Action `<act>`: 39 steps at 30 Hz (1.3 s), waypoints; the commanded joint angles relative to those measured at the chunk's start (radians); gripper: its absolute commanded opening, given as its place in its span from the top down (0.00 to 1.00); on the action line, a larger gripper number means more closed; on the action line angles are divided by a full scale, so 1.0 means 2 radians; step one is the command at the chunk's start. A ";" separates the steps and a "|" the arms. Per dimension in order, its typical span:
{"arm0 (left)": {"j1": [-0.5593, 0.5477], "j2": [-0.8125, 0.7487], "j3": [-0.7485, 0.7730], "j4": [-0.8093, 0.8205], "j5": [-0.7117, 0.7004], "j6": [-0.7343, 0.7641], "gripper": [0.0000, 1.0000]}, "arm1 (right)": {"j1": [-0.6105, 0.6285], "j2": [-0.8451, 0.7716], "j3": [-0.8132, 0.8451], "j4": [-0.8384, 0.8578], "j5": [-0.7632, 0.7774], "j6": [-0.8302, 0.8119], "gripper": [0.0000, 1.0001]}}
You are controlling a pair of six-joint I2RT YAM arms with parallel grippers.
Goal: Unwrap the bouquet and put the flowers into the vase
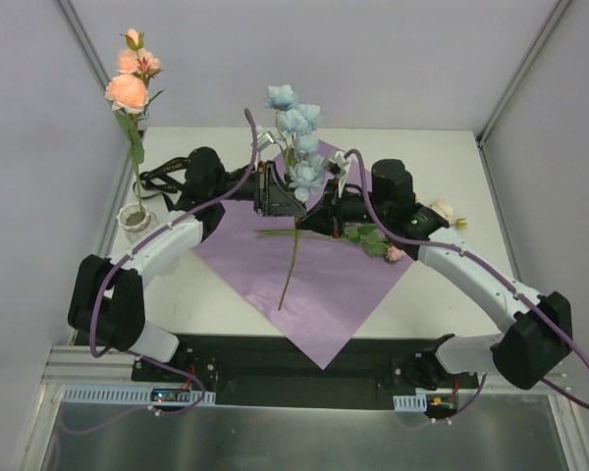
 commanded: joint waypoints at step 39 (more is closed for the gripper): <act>0.000 -0.360 0.144 -0.405 -0.760 0.491 1.00 | -0.026 -0.261 -0.123 -0.095 0.211 -0.040 0.32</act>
